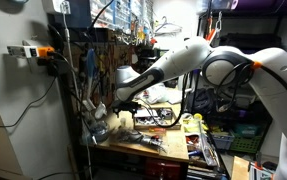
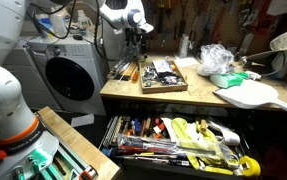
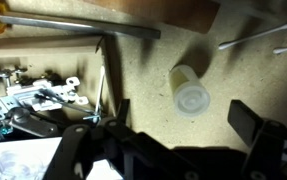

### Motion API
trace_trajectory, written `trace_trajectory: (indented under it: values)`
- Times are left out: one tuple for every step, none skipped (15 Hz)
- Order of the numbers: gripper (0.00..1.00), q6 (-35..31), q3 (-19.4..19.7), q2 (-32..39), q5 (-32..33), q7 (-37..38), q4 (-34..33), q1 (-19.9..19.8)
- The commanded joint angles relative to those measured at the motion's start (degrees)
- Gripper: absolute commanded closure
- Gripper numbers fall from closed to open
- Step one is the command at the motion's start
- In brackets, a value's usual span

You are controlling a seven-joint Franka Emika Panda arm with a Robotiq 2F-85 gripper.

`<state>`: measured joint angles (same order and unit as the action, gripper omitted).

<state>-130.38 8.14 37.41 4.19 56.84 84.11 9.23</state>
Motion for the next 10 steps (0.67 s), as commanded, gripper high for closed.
trace_trajectory:
  values:
    - [0.00,2.47,-0.60,-4.88,0.67,-3.26,4.62,-0.93]
    - [0.00,3.17,-0.82,-6.02,0.48,-4.78,5.61,-1.40]
    - [0.00,3.99,-1.00,-6.98,0.25,-6.29,6.44,-1.84]
    - [0.00,4.36,-0.78,-7.99,0.54,-7.36,7.64,-2.12]
    - [0.00,4.71,-0.69,-8.80,0.56,-8.41,8.60,-2.47]
    - [0.00,5.10,-0.72,-9.86,0.50,-9.83,10.08,-2.97]
    - [0.00,5.60,-0.89,-10.82,0.20,-11.44,11.29,-3.55]
    - [0.00,6.16,-1.78,-12.07,-1.02,-14.95,12.91,-4.69]
    - [0.00,5.94,-1.93,-13.27,-1.41,-16.97,14.69,-5.18]
    - [0.00,5.90,-1.94,-14.29,-1.50,-19.11,16.29,-5.66]
